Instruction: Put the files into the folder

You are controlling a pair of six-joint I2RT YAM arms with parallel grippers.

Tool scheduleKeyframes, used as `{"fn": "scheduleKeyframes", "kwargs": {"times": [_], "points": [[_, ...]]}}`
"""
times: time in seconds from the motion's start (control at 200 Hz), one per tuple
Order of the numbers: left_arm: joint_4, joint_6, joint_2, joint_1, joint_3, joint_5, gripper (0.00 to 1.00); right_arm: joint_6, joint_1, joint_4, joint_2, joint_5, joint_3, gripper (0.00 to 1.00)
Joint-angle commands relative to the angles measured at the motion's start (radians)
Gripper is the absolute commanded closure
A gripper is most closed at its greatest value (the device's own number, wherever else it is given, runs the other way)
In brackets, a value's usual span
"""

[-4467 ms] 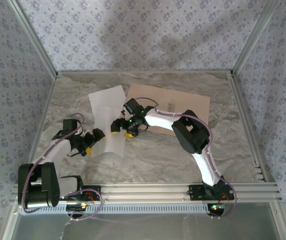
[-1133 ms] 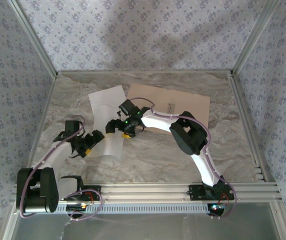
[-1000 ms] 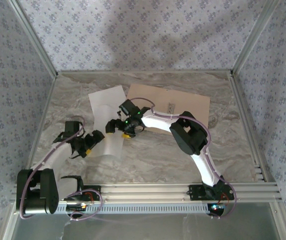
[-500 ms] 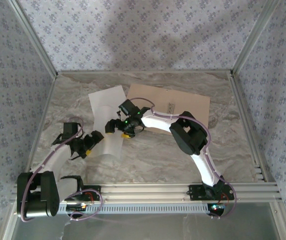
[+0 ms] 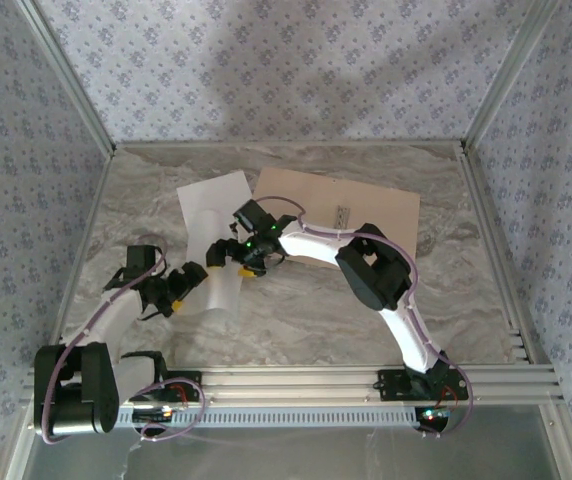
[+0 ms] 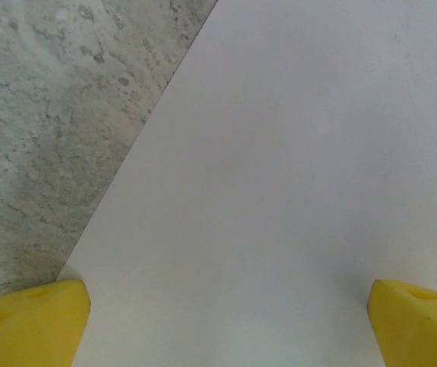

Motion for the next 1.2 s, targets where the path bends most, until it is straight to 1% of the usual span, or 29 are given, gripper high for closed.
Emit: {"fn": "scheduleKeyframes", "kwargs": {"times": [0.0, 0.325, 0.47, 0.665, 0.864, 0.984, 1.129, 1.194], "points": [[-0.023, 0.003, 0.005, 0.006, -0.021, 0.023, 0.05, 0.009, 0.022, -0.042, 0.046, -0.004, 0.021, 0.00], [-0.020, 0.005, -0.001, 0.008, -0.021, 0.023, 0.06, 0.019, 0.033, -0.053, 0.060, -0.008, 0.062, 0.00], [-0.020, 0.007, -0.001, 0.006, -0.020, 0.027, 0.06, 0.029, 0.040, -0.052, 0.070, -0.019, 0.083, 0.04], [-0.023, 0.006, -0.007, 0.008, -0.022, 0.028, 0.06, 0.040, 0.043, -0.046, 0.073, -0.027, 0.092, 0.12], [-0.033, 0.003, -0.023, 0.007, -0.014, 0.036, 0.06, 0.044, 0.042, -0.043, 0.072, -0.031, 0.093, 0.24], [-0.053, 0.007, -0.054, 0.007, 0.001, 0.037, 0.07, 0.044, 0.040, -0.042, 0.068, -0.033, 0.093, 0.28], [-0.076, 0.009, -0.111, 0.008, 0.014, 0.032, 0.07, 0.044, 0.031, -0.039, 0.060, -0.039, 0.093, 0.35], [-0.085, 0.002, -0.129, 0.008, 0.022, 0.037, 0.07, 0.054, 0.026, -0.028, 0.057, -0.049, 0.092, 0.41]]}}
